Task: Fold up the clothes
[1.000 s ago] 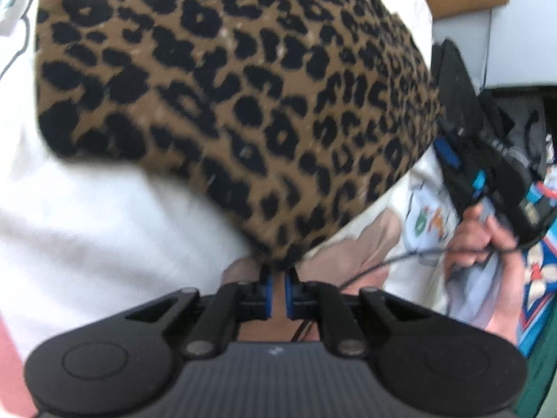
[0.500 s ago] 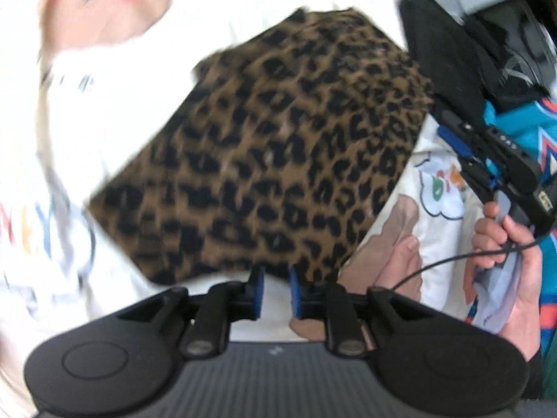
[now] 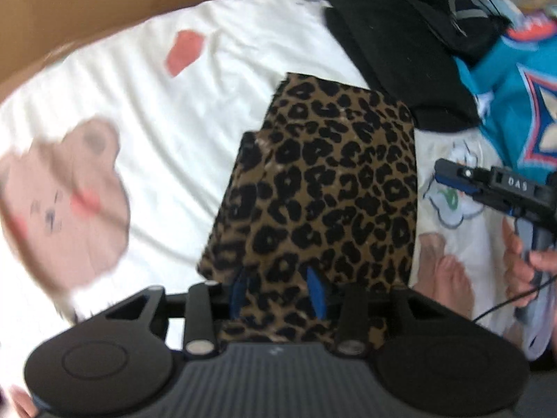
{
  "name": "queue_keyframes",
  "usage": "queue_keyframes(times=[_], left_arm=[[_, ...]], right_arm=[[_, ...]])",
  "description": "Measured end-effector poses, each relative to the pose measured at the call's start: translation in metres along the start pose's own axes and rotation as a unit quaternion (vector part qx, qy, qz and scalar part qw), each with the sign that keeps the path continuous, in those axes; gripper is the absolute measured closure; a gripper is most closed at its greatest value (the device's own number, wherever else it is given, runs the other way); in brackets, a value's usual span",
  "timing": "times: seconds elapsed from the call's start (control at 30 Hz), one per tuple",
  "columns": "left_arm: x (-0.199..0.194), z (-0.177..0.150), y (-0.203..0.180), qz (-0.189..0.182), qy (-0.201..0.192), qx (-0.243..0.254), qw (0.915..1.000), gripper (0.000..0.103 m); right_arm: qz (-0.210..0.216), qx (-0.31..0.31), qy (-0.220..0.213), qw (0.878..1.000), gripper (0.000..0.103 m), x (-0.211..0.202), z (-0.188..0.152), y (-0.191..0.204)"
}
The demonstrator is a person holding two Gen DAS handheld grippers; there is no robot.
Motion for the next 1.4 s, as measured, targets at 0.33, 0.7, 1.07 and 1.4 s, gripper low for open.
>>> queue_keyframes(times=[0.33,0.7,1.07,1.4], left_arm=[[0.024,0.025,0.004,-0.009,-0.004,0.074,0.9972,0.061],[0.034,0.024,0.011,-0.058,-0.037,0.088,0.9937,0.065],[0.033,0.021,0.02,-0.087,-0.062,0.06,0.9925,0.098],[0.024,0.019,0.026,-0.076,-0.079,0.059,0.9923,0.1]], right_arm=[[-0.031,-0.016,0.025,0.999,0.071,0.004,-0.015,0.003],[-0.064,-0.035,0.054,0.996,0.071,0.007,-0.029,0.006],[-0.078,-0.044,0.069,0.994,0.07,0.015,-0.03,0.015],[-0.056,-0.06,0.07,0.994,0.07,0.012,-0.025,0.024]])
Point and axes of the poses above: each gripper's, at about its wrist camera, not at the fingertips, and x roughly the way its jaws point, y to its left, z to its top, the point moved 1 cm from there along x, roughly the way its jaws point, and after that the axes turned 5 degrees about -x, right-handed, at the moved point
